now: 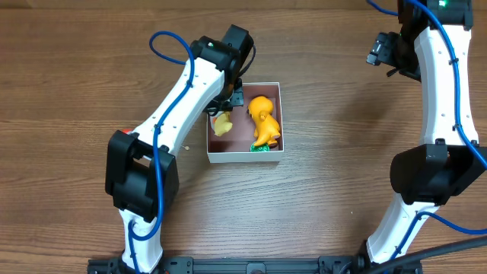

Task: Pack container
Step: 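Carry the plush chicken into the box and release it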

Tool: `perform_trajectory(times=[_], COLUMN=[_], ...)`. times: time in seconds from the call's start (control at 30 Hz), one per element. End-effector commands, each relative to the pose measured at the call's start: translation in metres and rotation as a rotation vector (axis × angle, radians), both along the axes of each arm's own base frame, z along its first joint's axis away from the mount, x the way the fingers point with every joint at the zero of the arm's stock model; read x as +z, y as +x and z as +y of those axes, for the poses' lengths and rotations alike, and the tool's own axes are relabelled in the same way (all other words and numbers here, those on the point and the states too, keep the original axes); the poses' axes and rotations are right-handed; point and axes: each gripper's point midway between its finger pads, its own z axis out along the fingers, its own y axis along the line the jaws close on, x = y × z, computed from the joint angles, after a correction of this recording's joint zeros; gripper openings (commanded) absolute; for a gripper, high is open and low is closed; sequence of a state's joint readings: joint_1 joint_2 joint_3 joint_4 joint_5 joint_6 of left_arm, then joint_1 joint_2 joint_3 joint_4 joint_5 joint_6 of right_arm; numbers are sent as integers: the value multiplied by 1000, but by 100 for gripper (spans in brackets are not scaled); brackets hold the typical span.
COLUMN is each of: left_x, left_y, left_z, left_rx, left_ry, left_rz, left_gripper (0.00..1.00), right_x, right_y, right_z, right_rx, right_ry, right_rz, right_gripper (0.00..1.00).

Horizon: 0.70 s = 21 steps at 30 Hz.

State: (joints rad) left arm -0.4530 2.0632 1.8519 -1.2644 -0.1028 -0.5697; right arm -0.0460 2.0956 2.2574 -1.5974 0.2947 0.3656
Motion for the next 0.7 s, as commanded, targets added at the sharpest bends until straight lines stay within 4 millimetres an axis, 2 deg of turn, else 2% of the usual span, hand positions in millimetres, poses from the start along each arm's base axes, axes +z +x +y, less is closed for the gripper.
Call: perform_trajectory(times=[0.0,0.13,0.4,0.57,0.63,0.67], left_x=[-6,-14,-29,-36,-37,-37], left_y=[-5,-7,-8,-7,-5,-5], left_z=[-14,-14,-2,1,1,1], left_rx=[-44,-44,-38,-37,-37,-36], left_ry=[-15,-8,55,71,72,71], left_rz=[14,18,12,4,-4,-6], left_gripper=[4,4,4,21,32,32], right_x=[10,10,10,10,10,10], right_y=[2,2,2,2,2,2], right_z=[-3,-3,-3,-3,-3,-3], right_rx=[-6,-6,-6,-6,-6,-6], right_ry=[-12,-12,-12,-12,-12,-12], right_rz=[-31,-31,-31,-30,-31,-30], right_gripper=[100,100,100,100,100,100])
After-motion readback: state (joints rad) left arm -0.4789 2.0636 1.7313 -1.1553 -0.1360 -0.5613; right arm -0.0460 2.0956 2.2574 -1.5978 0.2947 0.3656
